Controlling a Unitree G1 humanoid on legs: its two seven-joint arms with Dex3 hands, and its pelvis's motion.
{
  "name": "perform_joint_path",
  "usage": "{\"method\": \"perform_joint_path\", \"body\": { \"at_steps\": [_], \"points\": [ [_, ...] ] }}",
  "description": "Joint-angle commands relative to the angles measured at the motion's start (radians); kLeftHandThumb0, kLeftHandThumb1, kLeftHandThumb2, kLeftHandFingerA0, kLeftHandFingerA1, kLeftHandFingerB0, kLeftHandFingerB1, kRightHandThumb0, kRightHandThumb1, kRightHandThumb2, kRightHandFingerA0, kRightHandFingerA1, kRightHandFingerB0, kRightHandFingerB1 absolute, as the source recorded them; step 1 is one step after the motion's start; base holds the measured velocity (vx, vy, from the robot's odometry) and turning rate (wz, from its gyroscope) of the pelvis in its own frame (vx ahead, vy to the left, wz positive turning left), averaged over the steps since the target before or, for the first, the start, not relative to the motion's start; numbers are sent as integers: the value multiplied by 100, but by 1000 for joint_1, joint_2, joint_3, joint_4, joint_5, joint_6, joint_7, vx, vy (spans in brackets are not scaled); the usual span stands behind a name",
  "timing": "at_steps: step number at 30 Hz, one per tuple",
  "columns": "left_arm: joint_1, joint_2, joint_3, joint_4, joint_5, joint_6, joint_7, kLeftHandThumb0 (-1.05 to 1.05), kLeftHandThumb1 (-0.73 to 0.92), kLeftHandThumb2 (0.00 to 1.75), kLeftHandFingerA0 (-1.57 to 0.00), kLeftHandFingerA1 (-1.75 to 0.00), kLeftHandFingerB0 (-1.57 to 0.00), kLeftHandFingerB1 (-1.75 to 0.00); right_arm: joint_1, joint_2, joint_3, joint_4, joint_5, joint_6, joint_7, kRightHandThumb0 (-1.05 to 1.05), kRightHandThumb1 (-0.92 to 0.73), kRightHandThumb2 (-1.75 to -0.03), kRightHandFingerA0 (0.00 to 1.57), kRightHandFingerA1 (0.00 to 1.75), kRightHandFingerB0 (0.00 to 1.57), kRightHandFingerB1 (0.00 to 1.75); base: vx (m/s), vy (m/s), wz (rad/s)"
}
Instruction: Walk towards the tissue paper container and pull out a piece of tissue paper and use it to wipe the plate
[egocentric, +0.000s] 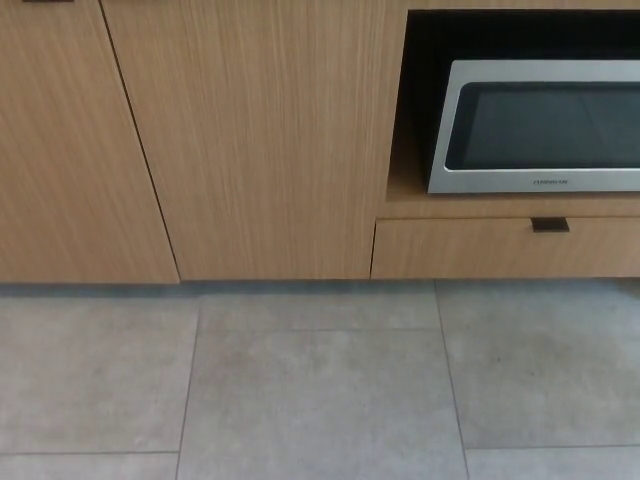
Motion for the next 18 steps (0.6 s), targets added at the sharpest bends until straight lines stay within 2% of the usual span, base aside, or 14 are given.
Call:
{"method": "perform_joint_path", "body": {
  "at_steps": [1,3,6,8,18],
  "points": [
    [-2,23,-5,11,-9,-89,17,-5,49,109,-104,-109,-96,-81,13,-3,0,-12,11,-27,-13,-2,-59,-98,91,70,70,54,0,0,0],
    [-4,25,-8,12,-8,-89,21,-6,49,108,-104,-109,-95,-81,9,-4,2,-10,7,-21,-19,-4,-62,-90,90,67,68,54,0,0,0],
    [-8,25,-7,11,-14,-89,19,-7,48,107,-108,-110,-95,-84,3,-5,5,-4,7,-21,-22,-4,-63,-89,90,68,69,54,0,0,0],
    [-10,25,-5,9,-20,-83,17,-5,48,108,-105,-109,-95,-83,-7,-6,1,10,16,-24,-22,-2,-60,-96,92,69,71,54,0,0,0],
    [-22,30,4,29,-36,-87,-2,-5,47,107,-108,-109,-98,-82,-25,-13,1,26,21,-30,-20,-2,-59,-99,91,68,71,54,0,0,0]
  ]
}}
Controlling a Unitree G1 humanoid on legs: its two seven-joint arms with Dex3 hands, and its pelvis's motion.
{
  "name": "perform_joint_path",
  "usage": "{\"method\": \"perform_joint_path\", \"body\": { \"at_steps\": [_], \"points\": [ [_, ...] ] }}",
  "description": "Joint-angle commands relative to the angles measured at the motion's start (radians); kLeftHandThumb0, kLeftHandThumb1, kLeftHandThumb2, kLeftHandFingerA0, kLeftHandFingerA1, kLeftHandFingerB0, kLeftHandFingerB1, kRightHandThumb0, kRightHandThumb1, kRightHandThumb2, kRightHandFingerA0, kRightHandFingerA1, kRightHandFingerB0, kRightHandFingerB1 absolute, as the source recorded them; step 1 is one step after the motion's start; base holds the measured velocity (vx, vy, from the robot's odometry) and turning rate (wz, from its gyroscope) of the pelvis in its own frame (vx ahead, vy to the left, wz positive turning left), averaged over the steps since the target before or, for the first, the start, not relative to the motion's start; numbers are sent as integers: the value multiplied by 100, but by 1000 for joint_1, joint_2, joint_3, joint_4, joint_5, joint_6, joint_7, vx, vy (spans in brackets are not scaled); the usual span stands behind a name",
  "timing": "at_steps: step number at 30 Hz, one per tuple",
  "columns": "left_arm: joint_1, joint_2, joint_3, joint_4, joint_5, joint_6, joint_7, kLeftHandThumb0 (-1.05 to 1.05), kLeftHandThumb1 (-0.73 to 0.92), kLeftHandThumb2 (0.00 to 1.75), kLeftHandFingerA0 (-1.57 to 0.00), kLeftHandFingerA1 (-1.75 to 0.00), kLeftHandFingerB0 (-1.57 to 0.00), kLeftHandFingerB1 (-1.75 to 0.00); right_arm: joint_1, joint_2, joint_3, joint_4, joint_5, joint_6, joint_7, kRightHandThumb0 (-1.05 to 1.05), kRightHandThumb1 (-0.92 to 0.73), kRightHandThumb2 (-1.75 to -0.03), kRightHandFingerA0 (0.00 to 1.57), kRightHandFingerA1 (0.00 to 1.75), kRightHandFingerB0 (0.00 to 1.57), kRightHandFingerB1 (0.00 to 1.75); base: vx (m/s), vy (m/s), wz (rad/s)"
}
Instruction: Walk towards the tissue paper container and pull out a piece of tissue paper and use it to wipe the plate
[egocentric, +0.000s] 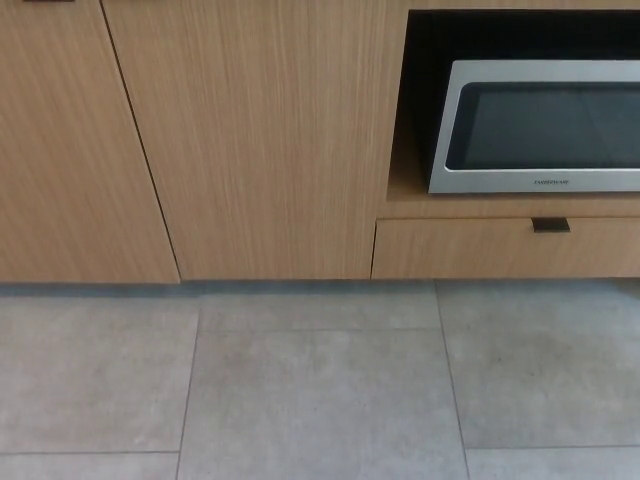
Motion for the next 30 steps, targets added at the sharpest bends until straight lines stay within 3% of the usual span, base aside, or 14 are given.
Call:
{"method": "perform_joint_path", "body": {
  "at_steps": [1,5,16,19,22,25,26,30],
  "points": [
    [-5,16,4,8,-19,-90,-9,-8,48,104,-109,-108,-97,-86,-7,-13,-6,5,12,-15,-10,-6,-57,-102,91,69,72,54,0,0,0],
    [-4,15,3,11,-19,-90,-10,-8,48,105,-107,-107,-95,-83,1,-14,0,-14,2,-7,-13,-5,-59,-96,88,65,70,54,0,0,0],
    [-6,17,0,12,-18,-97,-15,-9,49,104,-109,-109,-96,-86,11,-15,2,-28,7,-3,-10,-2,-58,-97,88,65,69,53,0,0,0],
    [7,14,-9,-43,-12,-95,0,-8,49,107,-107,-110,-93,-88,-12,-31,-22,39,26,-48,-8,-4,-64,-92,90,65,67,52,0,0,0],
    [4,20,-12,-67,-10,-75,12,-8,45,110,-110,-112,-94,-92,-26,-46,-39,97,47,-91,12,0,-57,-102,93,68,71,53,0,0,0],
    [8,20,-17,-77,-8,-71,16,-8,45,110,-110,-112,-94,-92,-31,-50,-41,115,49,-107,13,0,-57,-102,93,68,71,53,0,0,0],
    [7,14,-9,-72,-22,-74,1,-5,42,117,-107,-115,-96,-89,-39,-53,-45,154,54,-129,18,0,-55,-104,95,68,74,54,0,0,0],
    [13,9,-14,-77,-18,-70,6,-5,45,112,-103,-113,-92,-85,-14,-29,-36,104,50,-113,6,0,-56,-103,94,73,73,54,0,0,0]
  ]
}}
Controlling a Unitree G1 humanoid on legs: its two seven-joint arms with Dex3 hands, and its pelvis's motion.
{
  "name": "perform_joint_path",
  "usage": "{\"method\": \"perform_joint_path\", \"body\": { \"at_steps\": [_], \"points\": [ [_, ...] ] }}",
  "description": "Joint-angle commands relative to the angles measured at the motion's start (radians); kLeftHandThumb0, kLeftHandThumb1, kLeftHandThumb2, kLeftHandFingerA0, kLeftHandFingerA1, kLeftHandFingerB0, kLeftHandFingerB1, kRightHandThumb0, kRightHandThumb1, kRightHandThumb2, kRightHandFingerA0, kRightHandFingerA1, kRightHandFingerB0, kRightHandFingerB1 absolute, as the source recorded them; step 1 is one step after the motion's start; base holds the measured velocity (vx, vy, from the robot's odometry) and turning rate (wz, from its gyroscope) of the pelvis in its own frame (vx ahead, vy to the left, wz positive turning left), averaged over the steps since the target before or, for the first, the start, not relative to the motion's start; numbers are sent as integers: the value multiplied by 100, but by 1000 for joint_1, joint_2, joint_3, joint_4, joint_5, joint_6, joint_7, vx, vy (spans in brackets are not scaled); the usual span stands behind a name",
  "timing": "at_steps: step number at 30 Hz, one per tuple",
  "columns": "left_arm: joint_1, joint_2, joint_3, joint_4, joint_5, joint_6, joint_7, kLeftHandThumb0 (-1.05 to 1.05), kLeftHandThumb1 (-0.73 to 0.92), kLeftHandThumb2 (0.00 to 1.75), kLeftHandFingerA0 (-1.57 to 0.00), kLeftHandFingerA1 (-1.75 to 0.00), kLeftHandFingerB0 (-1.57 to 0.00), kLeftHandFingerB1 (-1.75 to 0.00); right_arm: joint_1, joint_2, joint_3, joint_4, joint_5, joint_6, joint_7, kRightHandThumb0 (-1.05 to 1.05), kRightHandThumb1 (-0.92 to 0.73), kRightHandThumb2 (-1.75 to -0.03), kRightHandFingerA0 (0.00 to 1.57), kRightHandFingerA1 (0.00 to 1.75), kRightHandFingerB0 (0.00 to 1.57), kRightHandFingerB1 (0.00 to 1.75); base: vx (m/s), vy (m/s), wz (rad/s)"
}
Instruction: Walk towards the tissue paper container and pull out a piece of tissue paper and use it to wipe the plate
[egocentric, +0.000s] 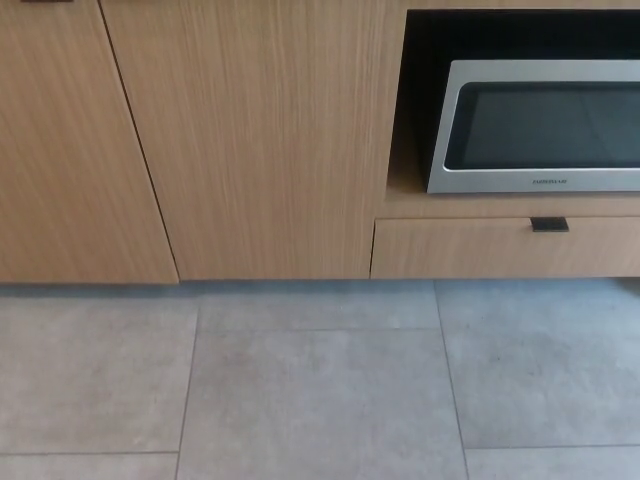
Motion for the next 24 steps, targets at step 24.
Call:
{"method": "perform_joint_path", "body": {
  "at_steps": [24],
  "points": [
    [23,3,13,8,-32,-91,1,-8,45,109,-108,-112,-96,-92,43,-8,21,-47,4,-37,-24,1,-52,-105,94,69,74,54,0,0,0]
  ]
}}
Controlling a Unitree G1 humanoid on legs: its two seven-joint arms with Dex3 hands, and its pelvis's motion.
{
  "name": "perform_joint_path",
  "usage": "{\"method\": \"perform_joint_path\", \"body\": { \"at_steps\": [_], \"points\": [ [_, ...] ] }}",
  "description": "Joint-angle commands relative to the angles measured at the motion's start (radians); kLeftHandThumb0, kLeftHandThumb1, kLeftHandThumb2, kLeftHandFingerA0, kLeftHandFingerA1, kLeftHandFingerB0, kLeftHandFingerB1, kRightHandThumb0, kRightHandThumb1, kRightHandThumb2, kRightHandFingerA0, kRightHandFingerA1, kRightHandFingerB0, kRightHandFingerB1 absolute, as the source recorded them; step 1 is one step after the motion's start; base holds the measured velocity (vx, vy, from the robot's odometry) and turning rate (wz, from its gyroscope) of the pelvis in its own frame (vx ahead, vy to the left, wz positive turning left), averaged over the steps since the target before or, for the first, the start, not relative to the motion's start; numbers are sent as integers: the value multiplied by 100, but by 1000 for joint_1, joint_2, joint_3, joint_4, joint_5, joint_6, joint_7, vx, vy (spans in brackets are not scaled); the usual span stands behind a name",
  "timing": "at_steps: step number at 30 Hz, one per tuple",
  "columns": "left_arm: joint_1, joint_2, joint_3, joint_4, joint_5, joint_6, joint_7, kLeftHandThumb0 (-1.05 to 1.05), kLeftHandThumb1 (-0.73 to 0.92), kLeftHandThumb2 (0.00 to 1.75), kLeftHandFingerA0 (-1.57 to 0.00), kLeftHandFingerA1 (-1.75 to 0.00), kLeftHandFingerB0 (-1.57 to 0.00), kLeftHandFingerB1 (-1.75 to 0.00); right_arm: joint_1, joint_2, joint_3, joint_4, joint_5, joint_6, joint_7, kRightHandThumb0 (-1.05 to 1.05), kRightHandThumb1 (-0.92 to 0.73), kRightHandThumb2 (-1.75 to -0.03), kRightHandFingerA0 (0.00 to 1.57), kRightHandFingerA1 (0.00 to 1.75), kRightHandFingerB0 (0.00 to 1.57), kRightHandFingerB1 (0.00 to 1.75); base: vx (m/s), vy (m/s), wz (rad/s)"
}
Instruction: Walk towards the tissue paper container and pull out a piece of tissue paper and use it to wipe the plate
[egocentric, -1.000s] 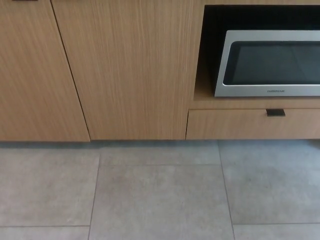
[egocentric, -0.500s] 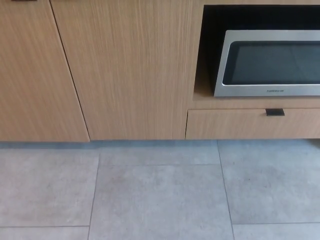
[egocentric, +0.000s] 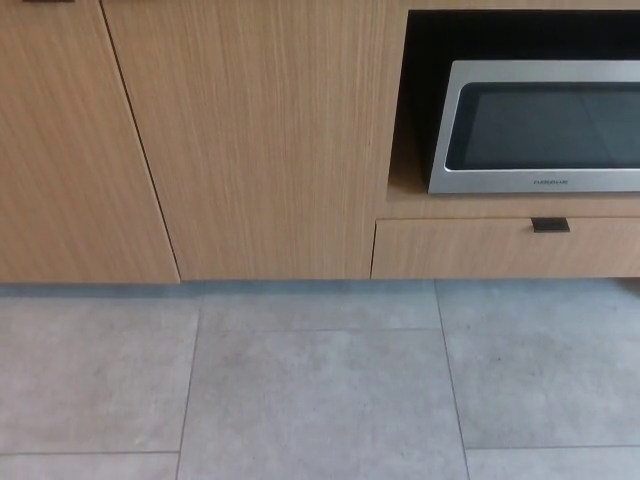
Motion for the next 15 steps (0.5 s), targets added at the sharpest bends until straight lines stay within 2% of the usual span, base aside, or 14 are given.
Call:
{"method": "perform_joint_path", "body": {
  "at_steps": [1,3,5,10,11,15],
  "points": [
    [0,4,12,4,-24,-91,-3,-8,45,109,-108,-112,-96,-92,-4,-13,-10,2,5,-21,-14,1,-52,-105,94,69,74,54,0,0,0],
    [0,5,8,2,-22,-87,0,-8,46,108,-107,-114,-95,-92,-5,-11,-12,0,10,-21,-13,1,-52,-105,94,70,74,54,0,0,0],
    [-3,8,5,8,-23,-78,-2,-7,48,108,-106,-109,-92,-90,-7,-8,-13,-5,18,-21,-8,0,-53,-104,93,71,73,54,0,0,0],
    [-5,10,9,22,-31,-83,-11,-7,48,109,-113,-112,-97,-94,11,-2,-1,-54,2,5,-16,-1,-55,-101,91,69,72,54,0,0,0],
    [-8,15,-3,34,-15,-87,5,-7,50,109,-107,-110,-94,-89,13,-1,2,-63,-1,11,-21,-1,-55,-100,92,71,72,54,0,0,0],
    [-14,18,3,48,-30,-91,-12,-7,50,108,-108,-111,-94,-89,2,-9,3,-44,-5,-1,-21,-2,-55,-105,93,70,72,54,53,-14,4]
  ]
}}
